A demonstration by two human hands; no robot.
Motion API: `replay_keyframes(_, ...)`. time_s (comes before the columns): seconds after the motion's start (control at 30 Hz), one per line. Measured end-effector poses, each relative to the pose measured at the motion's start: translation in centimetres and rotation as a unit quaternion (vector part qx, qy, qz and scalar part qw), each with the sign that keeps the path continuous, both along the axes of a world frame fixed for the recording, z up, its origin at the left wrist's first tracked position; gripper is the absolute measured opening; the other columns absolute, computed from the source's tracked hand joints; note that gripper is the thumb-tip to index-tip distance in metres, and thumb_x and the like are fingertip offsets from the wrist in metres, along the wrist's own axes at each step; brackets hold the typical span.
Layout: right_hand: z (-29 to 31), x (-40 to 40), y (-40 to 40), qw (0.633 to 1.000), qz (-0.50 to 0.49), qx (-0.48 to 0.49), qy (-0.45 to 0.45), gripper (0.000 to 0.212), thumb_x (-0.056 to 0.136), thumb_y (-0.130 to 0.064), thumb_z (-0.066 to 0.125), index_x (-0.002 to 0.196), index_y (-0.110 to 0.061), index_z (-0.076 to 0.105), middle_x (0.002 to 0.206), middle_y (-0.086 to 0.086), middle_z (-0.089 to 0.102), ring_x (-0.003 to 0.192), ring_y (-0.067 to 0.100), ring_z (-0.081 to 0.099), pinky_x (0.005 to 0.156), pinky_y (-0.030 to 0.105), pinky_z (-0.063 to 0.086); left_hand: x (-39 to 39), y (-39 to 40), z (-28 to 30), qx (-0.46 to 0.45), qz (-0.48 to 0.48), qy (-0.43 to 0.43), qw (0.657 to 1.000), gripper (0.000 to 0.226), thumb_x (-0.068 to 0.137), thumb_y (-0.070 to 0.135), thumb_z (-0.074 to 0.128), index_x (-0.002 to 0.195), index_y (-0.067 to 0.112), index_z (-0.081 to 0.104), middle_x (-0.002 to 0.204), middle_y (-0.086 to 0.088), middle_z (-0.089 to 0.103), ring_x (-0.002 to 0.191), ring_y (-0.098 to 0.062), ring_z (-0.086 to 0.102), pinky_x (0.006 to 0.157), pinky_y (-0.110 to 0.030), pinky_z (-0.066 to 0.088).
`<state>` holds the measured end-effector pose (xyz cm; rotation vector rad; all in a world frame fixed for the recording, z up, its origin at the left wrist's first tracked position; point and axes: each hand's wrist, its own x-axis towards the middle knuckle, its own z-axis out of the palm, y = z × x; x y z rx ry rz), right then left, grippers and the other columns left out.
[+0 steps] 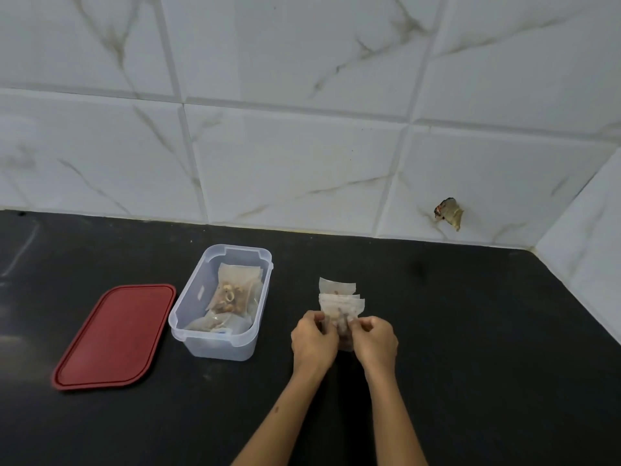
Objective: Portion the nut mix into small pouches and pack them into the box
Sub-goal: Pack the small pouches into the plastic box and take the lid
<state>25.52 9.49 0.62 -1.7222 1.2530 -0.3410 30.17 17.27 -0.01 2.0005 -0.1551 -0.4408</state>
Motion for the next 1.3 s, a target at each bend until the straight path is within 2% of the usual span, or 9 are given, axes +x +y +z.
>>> replay_keyframes(0.3,3.0,0.1,2.3,0.999,0.016,-0.015,-0.043,0.019,0.087,-0.03,0.064,0.1,-0.022,0.052,0.094,-0.003,0.062,0.086,0.014,0.061,0.075,0.032,0.052,0.8,2.6,2.6,0.004,0.002,-0.058,0.998,0.021,0.092,0.017,0.061,0.112,0.013,0.061,0.104,0.001,0.068,0.086,-0.007,0.061,0.067,-0.009,0.045)
replay_keyframes(0.4,6.2,1.1,4.5,0.992,0.074,-0.047,-0.092,0.025,0.089,-0.027,0.061,0.109,-0.025,0.044,0.086,-0.009,0.055,0.087,0.014,0.062,0.082,0.039,0.055,2.3,5.2,5.5,-0.026,0.007,-0.119,0.993,0.026,0.09,0.012,0.062,0.115,0.016,0.058,0.101,0.0,0.071,0.077,-0.002,0.062,0.059,-0.006,0.047)
replay_keyframes(0.5,9.2,2.8,6.9,0.977,0.18,-0.048,-0.106,0.032,0.092,-0.022,0.058,0.117,-0.028,0.039,0.082,-0.012,0.054,0.079,0.005,0.059,0.074,0.028,0.055,4.7,8.6,8.6,0.008,0.013,-0.158,0.987,0.034,0.091,0.014,0.062,0.123,0.021,0.057,0.099,-0.002,0.07,0.08,-0.009,0.066,0.068,-0.018,0.052)
replay_keyframes(0.63,10.2,6.3,10.0,0.957,0.282,-0.051,-0.053,0.035,0.092,-0.017,0.053,0.125,-0.026,0.044,0.114,0.0,0.058,0.094,0.012,0.059,0.064,0.018,0.047,8.6,12.9,10.3,0.103,0.007,-0.14,0.985,0.034,0.088,0.016,0.061,0.121,0.02,0.06,0.094,-0.006,0.072,0.085,-0.02,0.067,0.083,-0.036,0.055)
replay_keyframes(0.77,10.1,9.3,12.6,0.934,0.344,-0.074,0.059,0.033,0.094,-0.016,0.048,0.126,-0.016,0.048,0.122,0.008,0.052,0.104,0.022,0.056,0.075,0.027,0.046,10.9,14.8,9.6,0.162,-0.051,-0.041,0.985,0.046,0.083,0.019,0.061,0.129,0.015,0.054,0.109,-0.014,0.067,0.097,-0.027,0.066,0.087,-0.042,0.055)
replay_keyframes(0.9,9.6,10.9,13.9,0.909,0.371,-0.115,0.153,0.027,0.094,-0.015,0.051,0.119,-0.007,0.055,0.103,0.009,0.056,0.086,0.018,0.053,0.071,0.026,0.041,11.8,15.3,8.8,0.206,-0.087,-0.022,0.974,0.047,0.086,0.02,0.06,0.13,0.01,0.052,0.121,-0.016,0.061,0.102,-0.025,0.061,0.082,-0.031,0.049)
replay_keyframes(1.1,9.1,11.1,14.5,0.904,0.343,-0.179,0.179,0.028,0.093,-0.016,0.053,0.12,-0.01,0.054,0.123,0.01,0.051,0.112,0.024,0.052,0.089,0.032,0.046,12.0,15.4,8.5,0.269,-0.158,-0.04,0.949,0.038,0.091,0.013,0.055,0.129,0.007,0.051,0.127,-0.012,0.055,0.091,-0.017,0.048,0.075,-0.026,0.04)
replay_keyframes(1.23,8.8,11.0,15.2,0.899,0.351,-0.213,0.152,0.024,0.094,-0.011,0.048,0.116,-0.004,0.055,0.123,0.015,0.051,0.113,0.028,0.051,0.09,0.035,0.044,11.8,15.3,8.3,0.273,-0.175,-0.053,0.944,0.034,0.093,0.011,0.053,0.126,0.006,0.055,0.094,-0.001,0.051,0.077,-0.012,0.048,0.057,-0.019,0.038)
replay_keyframes(1.3,8.7,11.0,15.4,0.895,0.366,-0.21,0.142,0.023,0.094,-0.007,0.044,0.11,0.001,0.057,0.118,0.019,0.057,0.109,0.032,0.055,0.086,0.035,0.044,11.7,15.1,8.2,0.292,-0.196,-0.046,0.935,0.035,0.089,0.006,0.057,0.124,0.008,0.058,0.097,-0.003,0.052,0.082,-0.015,0.051,0.057,-0.019,0.039)
